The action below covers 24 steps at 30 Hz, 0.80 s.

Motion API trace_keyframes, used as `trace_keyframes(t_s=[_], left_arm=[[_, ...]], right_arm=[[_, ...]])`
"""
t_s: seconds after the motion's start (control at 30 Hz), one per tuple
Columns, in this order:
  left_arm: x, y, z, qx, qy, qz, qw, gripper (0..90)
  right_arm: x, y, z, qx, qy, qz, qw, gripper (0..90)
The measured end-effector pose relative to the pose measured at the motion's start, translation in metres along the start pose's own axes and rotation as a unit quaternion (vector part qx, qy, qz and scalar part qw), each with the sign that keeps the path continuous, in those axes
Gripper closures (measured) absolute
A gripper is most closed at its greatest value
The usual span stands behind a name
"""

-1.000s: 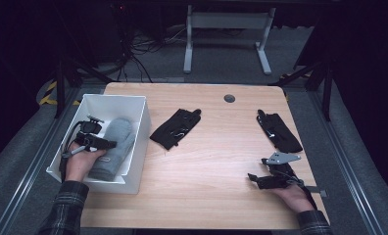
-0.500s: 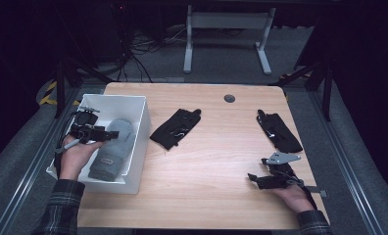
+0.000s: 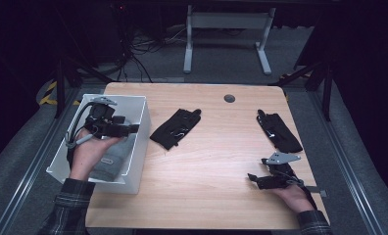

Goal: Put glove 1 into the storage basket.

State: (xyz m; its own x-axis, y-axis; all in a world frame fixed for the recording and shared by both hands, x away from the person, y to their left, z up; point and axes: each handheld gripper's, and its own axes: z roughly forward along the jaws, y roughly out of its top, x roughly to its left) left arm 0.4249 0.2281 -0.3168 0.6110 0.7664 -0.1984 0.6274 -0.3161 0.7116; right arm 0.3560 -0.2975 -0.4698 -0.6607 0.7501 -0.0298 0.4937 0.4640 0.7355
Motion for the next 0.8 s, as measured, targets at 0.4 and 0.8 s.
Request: trace_keyframes(t_s=[0.4,0.8], left_arm=[[-0.059,0.017,0.022,-0.009,-0.046,0.053,0.9975,28.7],[-0.105,0.018,0.058,-0.005,-0.076,0.080,0.9939,29.2]], right_arm=[[0.000,0.000,0.000,0.000,0.000,-0.001,1.0000,16.5],[0.000,0.000,0.000,0.000,0.001,-0.002,1.0000,16.2]])
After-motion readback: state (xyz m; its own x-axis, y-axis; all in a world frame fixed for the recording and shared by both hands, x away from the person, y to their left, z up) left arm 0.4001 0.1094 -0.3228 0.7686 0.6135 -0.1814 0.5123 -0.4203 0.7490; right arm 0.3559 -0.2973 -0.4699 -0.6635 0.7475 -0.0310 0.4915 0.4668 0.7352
